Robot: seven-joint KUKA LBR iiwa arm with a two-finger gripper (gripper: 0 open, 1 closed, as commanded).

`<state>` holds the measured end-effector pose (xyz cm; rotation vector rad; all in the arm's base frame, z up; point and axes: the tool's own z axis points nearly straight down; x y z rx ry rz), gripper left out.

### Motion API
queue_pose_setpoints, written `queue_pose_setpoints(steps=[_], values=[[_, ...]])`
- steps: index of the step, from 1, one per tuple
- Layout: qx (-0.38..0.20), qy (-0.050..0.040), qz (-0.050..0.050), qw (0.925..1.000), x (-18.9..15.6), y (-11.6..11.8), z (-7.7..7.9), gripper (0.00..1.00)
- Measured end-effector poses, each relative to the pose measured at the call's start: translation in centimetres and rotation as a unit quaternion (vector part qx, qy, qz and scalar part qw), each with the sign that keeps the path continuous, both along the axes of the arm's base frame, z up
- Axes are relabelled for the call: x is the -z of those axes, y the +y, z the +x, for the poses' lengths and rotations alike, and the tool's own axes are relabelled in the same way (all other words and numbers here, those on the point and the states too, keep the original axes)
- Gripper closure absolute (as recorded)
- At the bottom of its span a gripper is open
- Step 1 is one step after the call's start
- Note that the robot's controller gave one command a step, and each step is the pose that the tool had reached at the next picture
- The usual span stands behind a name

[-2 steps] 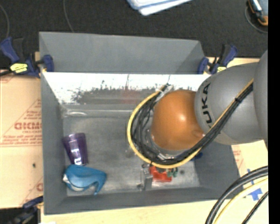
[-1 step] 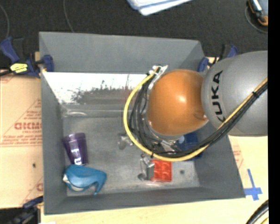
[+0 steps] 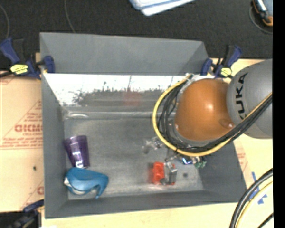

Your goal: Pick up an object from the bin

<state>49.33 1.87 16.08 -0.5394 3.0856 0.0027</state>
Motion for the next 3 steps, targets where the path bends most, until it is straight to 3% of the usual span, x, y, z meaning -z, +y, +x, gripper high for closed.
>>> queue_pose_setpoints(steps=[1,2,3], values=[[-0.067,-0.0012,-0.001,0.9978,6.8,0.1,1.1,0.0],[0.047,-0.0004,0.001,0.9989,8.2,-2.2,-0.5,1.0],[0.047,-0.0004,0.001,0.9989,8.2,-2.2,-0.5,1.0]])
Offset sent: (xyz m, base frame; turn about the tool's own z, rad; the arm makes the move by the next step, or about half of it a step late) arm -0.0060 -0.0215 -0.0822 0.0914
